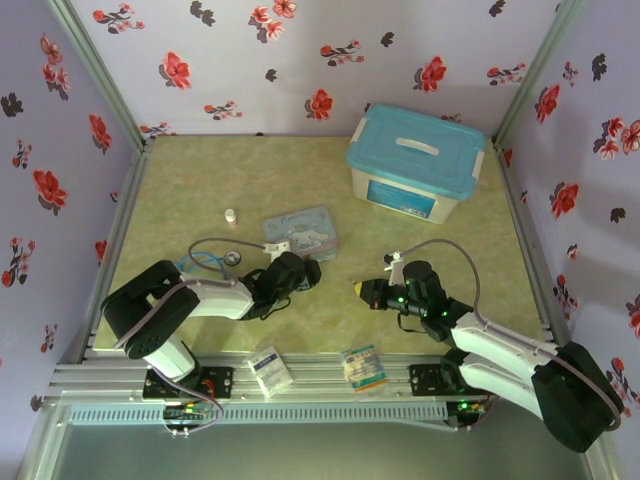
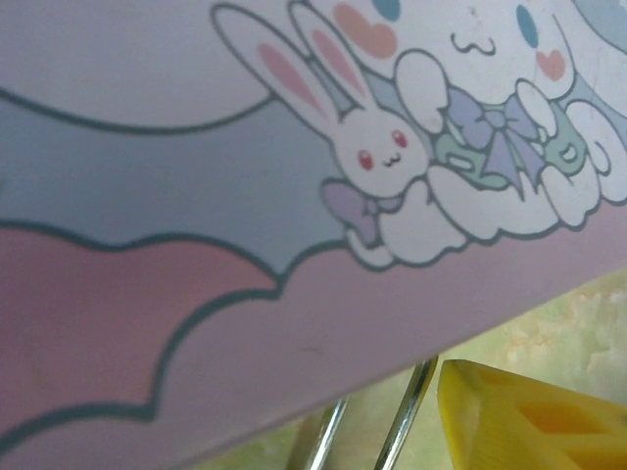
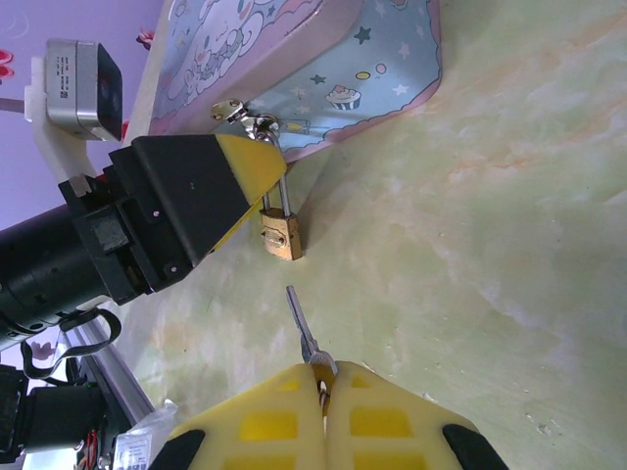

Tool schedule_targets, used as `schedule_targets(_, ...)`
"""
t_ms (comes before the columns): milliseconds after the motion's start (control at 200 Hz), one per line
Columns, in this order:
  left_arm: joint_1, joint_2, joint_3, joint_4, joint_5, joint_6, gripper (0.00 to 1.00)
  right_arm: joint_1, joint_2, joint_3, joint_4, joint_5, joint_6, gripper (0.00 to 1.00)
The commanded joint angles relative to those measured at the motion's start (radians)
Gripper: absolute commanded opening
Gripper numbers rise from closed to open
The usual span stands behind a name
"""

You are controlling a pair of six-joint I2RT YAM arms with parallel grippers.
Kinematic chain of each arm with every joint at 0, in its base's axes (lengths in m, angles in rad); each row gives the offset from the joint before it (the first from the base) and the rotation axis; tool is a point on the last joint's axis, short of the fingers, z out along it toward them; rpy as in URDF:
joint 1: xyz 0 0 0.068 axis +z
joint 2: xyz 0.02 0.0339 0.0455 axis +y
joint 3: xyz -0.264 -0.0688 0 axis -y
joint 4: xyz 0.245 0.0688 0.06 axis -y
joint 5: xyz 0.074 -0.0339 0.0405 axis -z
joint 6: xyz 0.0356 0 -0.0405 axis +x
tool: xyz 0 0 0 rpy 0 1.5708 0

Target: Unlock a padlock with a key

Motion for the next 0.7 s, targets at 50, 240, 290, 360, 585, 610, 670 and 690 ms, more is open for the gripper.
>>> schedule_targets(50, -0.036, 0.046, 0.031, -0.110, -0.013, -0.015, 0.59, 0.008, 0.002, 0.000, 0.009, 0.026, -0.023, 0.00)
schedule_targets(240, -0.084, 0.029, -0.009, -0.082, -0.062, -0.062, 0.48, 0.009, 0.021, 0.001, 0.016, 0.031, -0.018, 0.00)
schedule_targets(290, -0.094, 0.026, -0.012, -0.076, -0.067, -0.067, 0.46, 0.009, 0.029, 0.002, 0.024, 0.029, -0.015, 0.00)
schedule_targets(360, -0.107, 0.030, -0.021, -0.052, -0.067, -0.082, 0.46, 0.012, 0.046, 0.001, 0.039, 0.027, -0.011, 0.00)
schedule_targets(585, -0.130, 0.039, -0.047, -0.002, -0.088, -0.121, 0.33, 0.036, 0.101, 0.023, 0.068, 0.021, -0.002, 0.00)
schedule_targets(610, -0.130, 0.037, -0.045, -0.010, -0.090, -0.118, 0.32, 0.042, 0.108, 0.026, 0.068, 0.024, 0.000, 0.00)
schedule_targets(670, -0.134, 0.030, -0.045, -0.010, -0.095, -0.120, 0.29, 0.054, 0.123, 0.031, 0.080, 0.032, 0.003, 0.00)
schedule_targets(690, -0.135, 0.030, -0.047, -0.007, -0.096, -0.121, 0.28, 0.058, 0.128, 0.033, 0.084, 0.035, 0.009, 0.00)
